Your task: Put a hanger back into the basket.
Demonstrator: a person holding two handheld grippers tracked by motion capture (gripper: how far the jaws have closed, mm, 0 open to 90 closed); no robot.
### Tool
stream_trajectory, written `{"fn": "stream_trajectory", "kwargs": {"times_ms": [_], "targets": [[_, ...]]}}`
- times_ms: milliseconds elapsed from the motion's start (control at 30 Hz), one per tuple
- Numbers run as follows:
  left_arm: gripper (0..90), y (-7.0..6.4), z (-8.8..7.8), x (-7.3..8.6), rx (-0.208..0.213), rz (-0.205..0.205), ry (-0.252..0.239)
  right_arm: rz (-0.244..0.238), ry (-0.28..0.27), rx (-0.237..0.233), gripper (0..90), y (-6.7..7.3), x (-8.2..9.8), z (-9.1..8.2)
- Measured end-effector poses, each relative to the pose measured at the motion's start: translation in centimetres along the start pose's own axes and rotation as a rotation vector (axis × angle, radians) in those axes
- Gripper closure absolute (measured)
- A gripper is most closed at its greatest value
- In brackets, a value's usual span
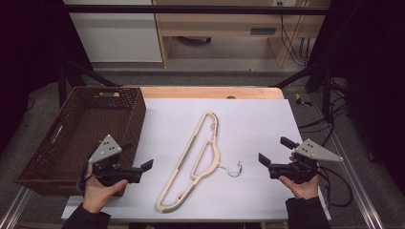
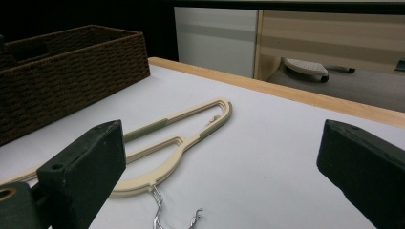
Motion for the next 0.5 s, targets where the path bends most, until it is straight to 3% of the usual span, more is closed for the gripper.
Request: {"fn": "stream_trajectory", "kwargs": {"times_ms": [500], "targets": [[13.9,-5.0,4.3,3.2,0.097,0.076,0.207,-0.002,0.014,-0.009,3.1,0.3,0.2,0.3]]}}
Point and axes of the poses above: each handheld gripper's, and its own axes: z roughly forward along the jaws, x roughly out of its underside, y roughly to its left, the point moved 9 cm from there along z, roughly forward along the jaws, and after that the axes turned 2 degrees about -x, right-handed, at the moved point
